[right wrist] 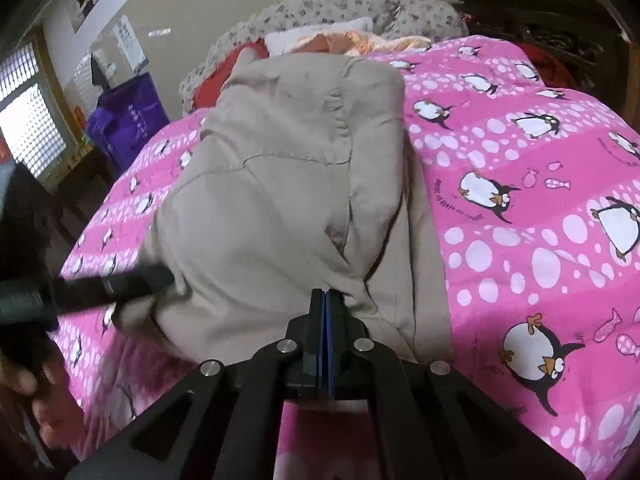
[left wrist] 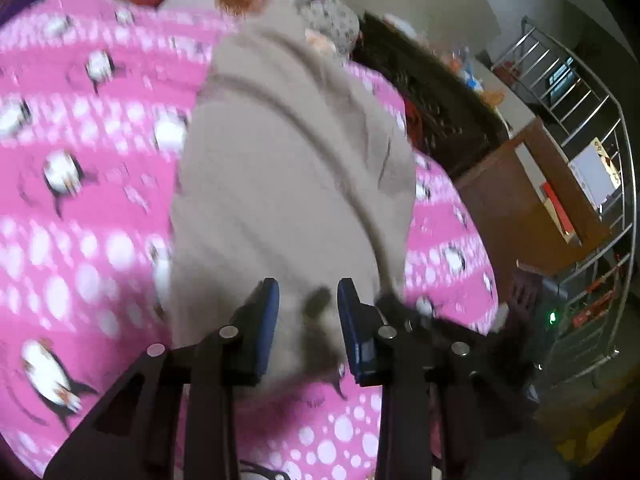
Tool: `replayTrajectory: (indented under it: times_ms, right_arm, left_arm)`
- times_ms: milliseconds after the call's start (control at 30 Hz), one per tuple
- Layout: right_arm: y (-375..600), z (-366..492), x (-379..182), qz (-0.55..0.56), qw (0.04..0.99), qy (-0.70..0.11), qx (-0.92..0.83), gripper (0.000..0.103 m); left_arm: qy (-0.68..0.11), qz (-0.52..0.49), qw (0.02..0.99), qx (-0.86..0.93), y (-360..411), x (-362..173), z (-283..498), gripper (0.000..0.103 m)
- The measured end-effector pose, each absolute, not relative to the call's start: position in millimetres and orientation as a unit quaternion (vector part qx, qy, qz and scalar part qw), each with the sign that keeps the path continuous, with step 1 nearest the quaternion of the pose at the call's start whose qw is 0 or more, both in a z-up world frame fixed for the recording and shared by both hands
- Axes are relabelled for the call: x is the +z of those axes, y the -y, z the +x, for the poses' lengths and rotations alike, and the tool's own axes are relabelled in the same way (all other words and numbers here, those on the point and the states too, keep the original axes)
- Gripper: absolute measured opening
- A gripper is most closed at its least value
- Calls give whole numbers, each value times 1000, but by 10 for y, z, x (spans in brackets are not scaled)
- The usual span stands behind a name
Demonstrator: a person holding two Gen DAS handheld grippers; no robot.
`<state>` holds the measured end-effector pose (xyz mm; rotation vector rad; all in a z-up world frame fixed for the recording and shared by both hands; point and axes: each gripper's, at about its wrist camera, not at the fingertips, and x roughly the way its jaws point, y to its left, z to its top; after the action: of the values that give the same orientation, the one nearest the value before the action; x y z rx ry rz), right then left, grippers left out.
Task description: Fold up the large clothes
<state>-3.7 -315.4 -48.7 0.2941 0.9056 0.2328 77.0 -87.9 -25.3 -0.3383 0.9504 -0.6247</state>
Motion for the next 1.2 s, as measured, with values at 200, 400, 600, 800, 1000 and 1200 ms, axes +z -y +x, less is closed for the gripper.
replayTrajectory:
  times_ms: [200,400,600,800,1000,1200]
  right_arm:
    - [3179,151,403,171,916,-352,93,7]
    - [2984,1135,240,160,898,-410,18,3]
    - [3291,1878,-617,219,840,-497,-2,0]
    - [3425,1636,-734,231,870,-432,61,0]
    - [3547,1499,-799,257,870,-413,85,0]
    - [3494,1515,-774,243,878,-405,78,0]
  left_arm:
    - [-462,-114,821,-317,1083,-480,640,28]
    - [-455,-138,821,-316,1094,-519,586,28]
    - [-449,-115,824,-327,1192,-553,552,28]
    - [-445,-123,824,-328,1208,-102,766,28]
    - [-414,-72,866,-270,1487,238,1801,48]
    - [-488,-72,850,-186,1658,-95,2764,48]
